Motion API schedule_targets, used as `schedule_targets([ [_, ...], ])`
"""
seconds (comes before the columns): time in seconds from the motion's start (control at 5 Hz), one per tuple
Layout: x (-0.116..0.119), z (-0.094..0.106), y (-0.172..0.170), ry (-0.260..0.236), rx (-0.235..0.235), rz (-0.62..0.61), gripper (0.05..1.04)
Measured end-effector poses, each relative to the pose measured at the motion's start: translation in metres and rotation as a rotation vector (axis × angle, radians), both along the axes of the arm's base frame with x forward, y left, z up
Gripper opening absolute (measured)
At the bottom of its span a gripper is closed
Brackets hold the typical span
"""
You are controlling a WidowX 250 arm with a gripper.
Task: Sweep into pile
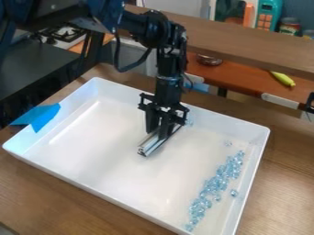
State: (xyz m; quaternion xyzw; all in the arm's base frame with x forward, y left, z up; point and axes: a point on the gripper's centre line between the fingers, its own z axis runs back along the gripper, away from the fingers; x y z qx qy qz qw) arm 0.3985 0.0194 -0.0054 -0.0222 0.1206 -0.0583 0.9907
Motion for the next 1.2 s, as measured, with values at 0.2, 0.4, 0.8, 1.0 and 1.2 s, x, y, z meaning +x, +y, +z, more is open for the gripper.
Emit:
schedule_targets([
  [0.2, 0.0, -0.004, 0.0, -0.016, -0.006, -0.02, 0.371],
  [0.4, 0.001, -0.006, 0.0, -0.043, -0.005, -0.001, 0.371],
  [0.8, -0.048, 0.008, -0.04, -0.071, 0.058, 0.109, 0.371],
  [1.0, -0.045, 0.007, -0.034, -0.101, 0.044, 0.161, 0.371],
  [1.2, -0.047, 0.008, -0.035, -0.095, 0.125, 0.211, 0.371],
])
